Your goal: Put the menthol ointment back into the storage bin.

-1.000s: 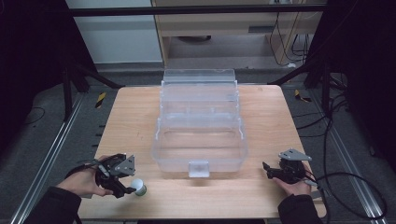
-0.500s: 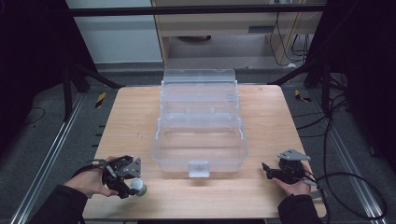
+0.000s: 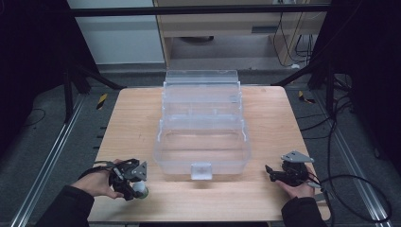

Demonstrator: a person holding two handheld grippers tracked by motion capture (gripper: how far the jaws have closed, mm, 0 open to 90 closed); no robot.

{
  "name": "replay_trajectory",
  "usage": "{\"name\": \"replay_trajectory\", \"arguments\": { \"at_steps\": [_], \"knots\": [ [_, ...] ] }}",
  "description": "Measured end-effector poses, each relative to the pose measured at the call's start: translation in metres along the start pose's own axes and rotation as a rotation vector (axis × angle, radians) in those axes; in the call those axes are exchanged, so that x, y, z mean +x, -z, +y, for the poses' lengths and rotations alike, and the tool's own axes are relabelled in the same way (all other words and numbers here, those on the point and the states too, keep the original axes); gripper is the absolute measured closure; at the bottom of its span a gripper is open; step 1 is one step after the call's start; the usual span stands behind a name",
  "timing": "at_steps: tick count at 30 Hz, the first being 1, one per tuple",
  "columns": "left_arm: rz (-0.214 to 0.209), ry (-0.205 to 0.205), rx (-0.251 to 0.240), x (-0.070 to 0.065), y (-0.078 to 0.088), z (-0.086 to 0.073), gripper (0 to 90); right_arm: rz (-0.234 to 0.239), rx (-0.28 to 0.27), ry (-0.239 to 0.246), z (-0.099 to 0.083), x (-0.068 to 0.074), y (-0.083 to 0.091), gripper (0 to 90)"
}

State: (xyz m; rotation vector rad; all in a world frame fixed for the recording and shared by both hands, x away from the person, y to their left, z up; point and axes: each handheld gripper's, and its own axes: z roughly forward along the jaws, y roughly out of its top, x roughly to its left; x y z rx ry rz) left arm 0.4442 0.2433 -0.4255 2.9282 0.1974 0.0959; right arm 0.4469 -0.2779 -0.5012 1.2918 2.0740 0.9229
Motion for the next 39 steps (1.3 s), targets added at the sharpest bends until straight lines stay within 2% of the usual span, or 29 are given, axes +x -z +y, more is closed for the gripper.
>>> {"name": "replay_trajectory", "arguments": {
  "at_steps": [11,13,21,28,39],
  "knots": [
    [-0.018,-0.006,0.028,0.003,-0.006,0.004,45.1,-0.001,0.002,0.003,0.000,0.000,0.001,17.4],
    [-0.027,-0.001,0.028,0.002,-0.006,0.004,49.1,-0.001,0.001,0.003,0.000,0.000,0.001,17.4],
    [-0.022,0.011,0.028,0.004,-0.004,0.004,49.8,-0.002,0.002,0.005,0.000,0.000,0.001,17.4],
    [-0.002,0.023,-0.006,0.006,0.015,0.005,49.9,-0.003,0.001,0.004,0.000,0.000,0.001,17.4],
    [0.020,0.050,-0.028,0.013,0.043,0.009,50.0,-0.003,0.004,0.008,-0.001,0.000,0.001,17.4]
  ]
}}
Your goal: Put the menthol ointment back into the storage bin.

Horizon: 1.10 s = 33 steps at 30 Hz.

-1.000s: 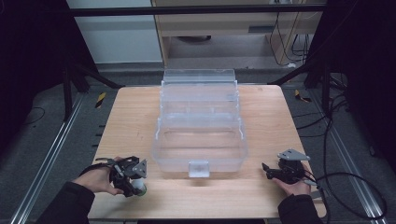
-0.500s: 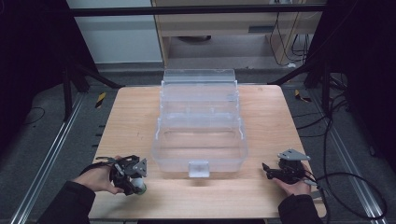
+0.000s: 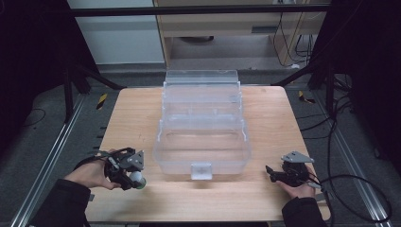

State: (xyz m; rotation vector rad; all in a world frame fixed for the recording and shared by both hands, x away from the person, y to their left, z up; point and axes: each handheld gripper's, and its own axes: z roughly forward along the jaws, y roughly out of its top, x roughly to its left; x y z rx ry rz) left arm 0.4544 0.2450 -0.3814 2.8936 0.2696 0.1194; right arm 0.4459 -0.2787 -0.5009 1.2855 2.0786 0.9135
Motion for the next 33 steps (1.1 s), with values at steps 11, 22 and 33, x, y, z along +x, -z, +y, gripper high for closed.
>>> {"name": "replay_trajectory", "arguments": {
  "at_steps": [11,22,33],
  "knots": [
    [0.025,0.015,-0.029,0.009,0.028,0.007,50.0,0.001,0.002,-0.002,0.000,0.000,-0.001,17.4],
    [0.053,0.004,-0.050,0.018,0.057,0.021,50.1,-0.001,0.006,0.001,0.000,0.000,-0.001,17.3],
    [0.061,-0.016,-0.047,0.029,0.072,0.044,50.1,0.001,0.007,0.002,0.000,0.000,-0.001,17.3]
  ]
}}
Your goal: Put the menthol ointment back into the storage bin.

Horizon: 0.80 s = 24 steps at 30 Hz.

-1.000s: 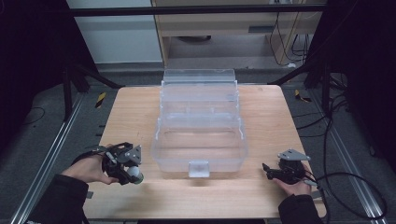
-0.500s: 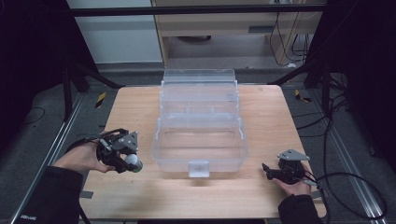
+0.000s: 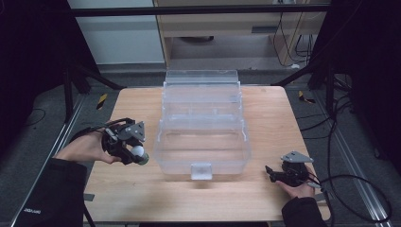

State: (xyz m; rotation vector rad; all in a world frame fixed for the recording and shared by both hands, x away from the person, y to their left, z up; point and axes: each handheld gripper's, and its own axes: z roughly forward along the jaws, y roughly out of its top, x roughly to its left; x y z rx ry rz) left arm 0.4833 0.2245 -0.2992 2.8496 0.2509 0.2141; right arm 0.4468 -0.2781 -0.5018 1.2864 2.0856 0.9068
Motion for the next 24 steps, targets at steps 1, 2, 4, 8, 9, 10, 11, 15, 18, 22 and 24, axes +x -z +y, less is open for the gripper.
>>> {"name": "replay_trajectory", "arguments": {
  "at_steps": [1,2,4,8,9,10,11,15,18,22,24],
  "knots": [
    [0.000,0.000,0.000,0.000,0.000,0.000,50.1,0.000,0.000,0.000,0.000,0.000,0.000,17.3],
    [-0.002,0.000,-0.006,0.002,0.001,0.004,50.1,-0.001,-0.001,0.005,0.000,0.000,-0.001,17.3],
    [-0.001,-0.003,-0.004,0.004,0.002,0.006,50.1,0.002,0.003,0.000,0.000,0.000,0.000,17.2],
    [0.002,-0.003,-0.005,0.008,0.001,0.014,50.1,0.003,0.003,-0.001,0.000,0.000,-0.001,17.2],
    [0.003,-0.007,-0.003,0.009,0.001,0.016,50.1,0.003,0.004,0.000,0.000,0.000,-0.001,17.2],
    [0.002,-0.007,-0.006,0.012,-0.001,0.020,50.1,0.005,0.004,0.000,0.000,0.001,-0.001,17.2],
    [0.002,-0.007,-0.006,0.012,-0.001,0.020,50.1,0.005,0.004,0.000,0.000,0.001,-0.001,17.2],
    [0.002,-0.003,-0.023,0.016,-0.004,0.026,50.1,0.003,0.005,0.001,0.000,0.000,-0.001,17.2],
    [0.002,-0.008,-0.026,0.018,-0.006,0.030,50.1,0.004,0.005,0.001,0.000,0.001,-0.001,17.2],
    [-0.001,-0.011,-0.025,0.022,-0.012,0.035,50.1,0.002,0.010,0.003,-0.001,0.001,-0.002,17.2],
    [-0.002,-0.010,-0.026,0.023,-0.014,0.037,50.1,0.002,0.009,0.006,0.000,0.000,-0.002,17.2]
  ]
}}
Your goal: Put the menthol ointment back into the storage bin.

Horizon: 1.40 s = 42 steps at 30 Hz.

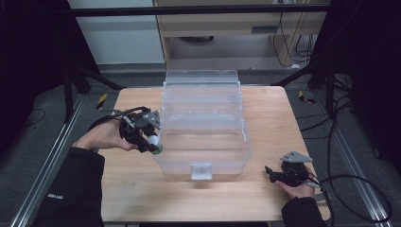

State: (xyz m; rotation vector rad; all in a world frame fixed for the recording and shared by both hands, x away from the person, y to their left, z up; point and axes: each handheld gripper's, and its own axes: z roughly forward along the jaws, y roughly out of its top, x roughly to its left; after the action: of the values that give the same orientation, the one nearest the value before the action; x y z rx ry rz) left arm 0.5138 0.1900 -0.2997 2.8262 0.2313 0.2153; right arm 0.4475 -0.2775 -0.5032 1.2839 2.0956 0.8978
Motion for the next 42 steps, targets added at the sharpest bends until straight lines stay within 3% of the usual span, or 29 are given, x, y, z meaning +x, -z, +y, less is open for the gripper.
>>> {"name": "replay_trajectory", "arguments": {
  "at_steps": [18,42],
  "knots": [
    [-0.029,-0.026,0.016,0.007,-0.027,0.012,50.2,0.005,0.001,0.001,0.000,0.000,0.000,17.2],
    [-0.070,-0.014,0.047,0.010,-0.062,0.002,50.2,0.011,0.016,0.006,-0.001,0.002,-0.002,16.8]
  ]
}}
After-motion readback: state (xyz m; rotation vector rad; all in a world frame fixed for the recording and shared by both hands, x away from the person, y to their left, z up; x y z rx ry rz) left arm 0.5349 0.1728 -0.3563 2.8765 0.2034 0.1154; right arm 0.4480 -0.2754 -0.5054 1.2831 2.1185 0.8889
